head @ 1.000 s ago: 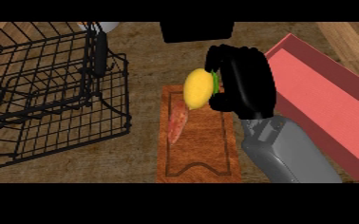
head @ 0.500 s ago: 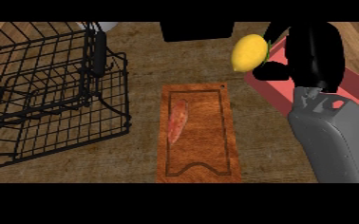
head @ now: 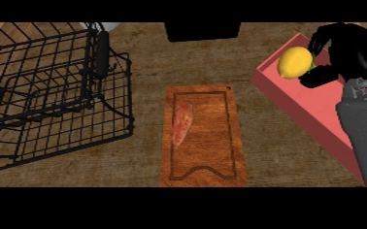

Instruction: Pick the lemon from the cutting board and place it in the cardboard box

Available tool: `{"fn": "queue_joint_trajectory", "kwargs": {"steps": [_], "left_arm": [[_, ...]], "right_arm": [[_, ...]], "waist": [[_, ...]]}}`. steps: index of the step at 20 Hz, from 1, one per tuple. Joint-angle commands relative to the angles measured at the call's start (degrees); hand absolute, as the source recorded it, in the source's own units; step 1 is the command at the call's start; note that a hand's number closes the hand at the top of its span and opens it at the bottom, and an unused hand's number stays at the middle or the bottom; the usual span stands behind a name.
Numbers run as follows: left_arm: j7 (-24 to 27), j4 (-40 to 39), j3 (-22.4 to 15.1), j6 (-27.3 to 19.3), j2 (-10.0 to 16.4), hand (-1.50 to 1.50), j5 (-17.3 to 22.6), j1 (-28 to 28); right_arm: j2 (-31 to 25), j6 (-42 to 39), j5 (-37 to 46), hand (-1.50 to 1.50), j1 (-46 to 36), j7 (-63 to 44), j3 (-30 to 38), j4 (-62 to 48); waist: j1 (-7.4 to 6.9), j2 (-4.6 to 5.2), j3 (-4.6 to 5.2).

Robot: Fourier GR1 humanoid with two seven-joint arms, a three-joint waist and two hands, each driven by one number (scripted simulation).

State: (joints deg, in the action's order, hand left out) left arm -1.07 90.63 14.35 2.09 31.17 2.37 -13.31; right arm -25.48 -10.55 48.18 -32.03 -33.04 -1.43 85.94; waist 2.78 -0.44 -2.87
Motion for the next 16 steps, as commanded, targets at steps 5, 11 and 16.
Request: {"fn": "queue_joint_trajectory", "kwargs": {"steps": [5, 11, 16], "left_arm": [[1.7, 1.0, -10.9, 6.7, -5.9, 0.0, 1.3, 0.9], [0.8, 0.4, -11.4, 6.0, -6.2, 0.0, 0.9, -1.1], [1.9, -0.2, -12.4, 6.7, -6.8, 0.0, 0.9, -0.3]], "right_arm": [[-6.7, -11.4, -7.6, 1.5, 2.9, 7.4, 3.8, -8.8], [-10.2, -19.5, -12.8, -1.5, 2.7, 14.5, 5.2, -14.1], [-9.8, -17.1, -17.8, -1.5, 0.7, 22.3, 9.7, -14.1]], "waist": [[0.63, 1.36, 2.78], [0.08, 1.35, 2.75], [-0.07, 1.13, 2.68]]}}
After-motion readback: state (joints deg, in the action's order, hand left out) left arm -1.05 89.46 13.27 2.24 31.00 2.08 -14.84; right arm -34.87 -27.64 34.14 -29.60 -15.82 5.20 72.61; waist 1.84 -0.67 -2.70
